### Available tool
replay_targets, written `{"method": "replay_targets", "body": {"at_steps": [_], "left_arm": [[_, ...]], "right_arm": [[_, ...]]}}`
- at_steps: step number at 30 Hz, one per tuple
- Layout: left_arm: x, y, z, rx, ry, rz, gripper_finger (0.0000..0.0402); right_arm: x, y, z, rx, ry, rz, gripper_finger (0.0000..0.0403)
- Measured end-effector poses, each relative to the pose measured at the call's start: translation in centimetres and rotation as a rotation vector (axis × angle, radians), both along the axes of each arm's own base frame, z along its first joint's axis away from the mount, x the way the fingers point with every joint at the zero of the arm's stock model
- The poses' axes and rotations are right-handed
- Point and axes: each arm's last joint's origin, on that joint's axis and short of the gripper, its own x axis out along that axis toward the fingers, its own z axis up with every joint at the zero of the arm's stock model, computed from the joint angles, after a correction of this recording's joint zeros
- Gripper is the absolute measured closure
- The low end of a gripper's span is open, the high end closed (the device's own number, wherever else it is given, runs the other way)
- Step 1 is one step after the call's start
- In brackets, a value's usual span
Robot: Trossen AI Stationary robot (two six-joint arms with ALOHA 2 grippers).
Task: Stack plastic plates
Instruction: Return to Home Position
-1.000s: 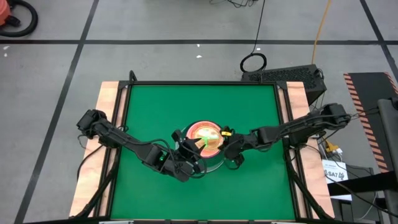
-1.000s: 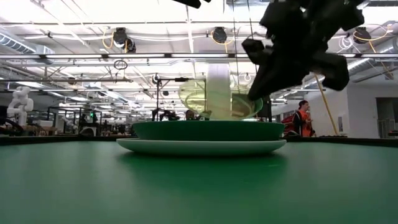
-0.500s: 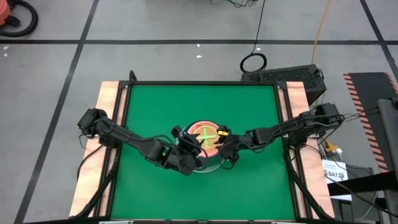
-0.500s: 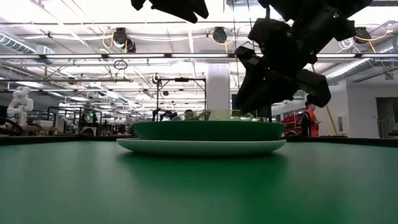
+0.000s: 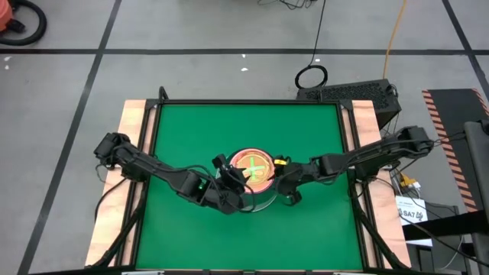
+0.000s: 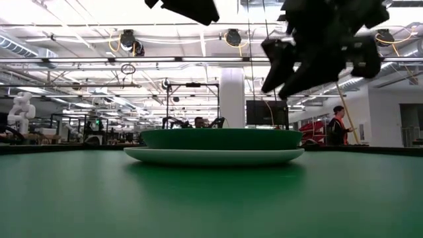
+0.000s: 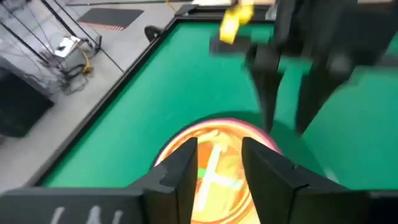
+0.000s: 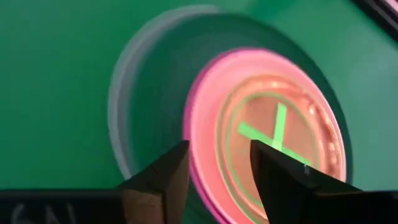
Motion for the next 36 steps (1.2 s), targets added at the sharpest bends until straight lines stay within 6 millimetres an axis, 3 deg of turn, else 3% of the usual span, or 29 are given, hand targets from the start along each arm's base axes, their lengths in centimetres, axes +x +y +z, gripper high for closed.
{"method": "replay_targets", "body": {"at_steps": [8, 12, 18, 23, 27, 36], "left_arm": [[-3.5, -0.5, 0.8, 0.119, 0.099, 0.035, 0.0352], [-4.9, -0.9, -0.6, 0.112, 0.088, 0.022, 0.0391], [-6.6, -1.4, -5.8, 0.039, -0.017, -0.055, 0.0395], [-6.7, -1.0, -8.2, 0.038, -0.111, -0.333, 0.0395], [-6.8, 0.8, -9.2, 0.038, -0.222, -0.474, 0.0395], [-9.5, 6.7, -11.7, -0.029, -0.286, -0.496, 0.0396]], "right_arm": [[-2.2, -0.4, 4.3, 0.072, -0.149, -0.004, 0.028], [-3.8, -0.7, 4.9, 0.077, -0.236, 0.007, 0.0316], [-6.8, -1.2, 3.4, 0.119, -0.289, -0.021, 0.0384], [-8.7, -1.7, 1.7, 0.13, -0.358, -0.055, 0.0396], [-10.0, -2.2, 0.1, 0.097, -0.396, -0.158, 0.04], [-11.3, -2.6, -2.6, 0.093, -0.418, -0.24, 0.0402]]}}
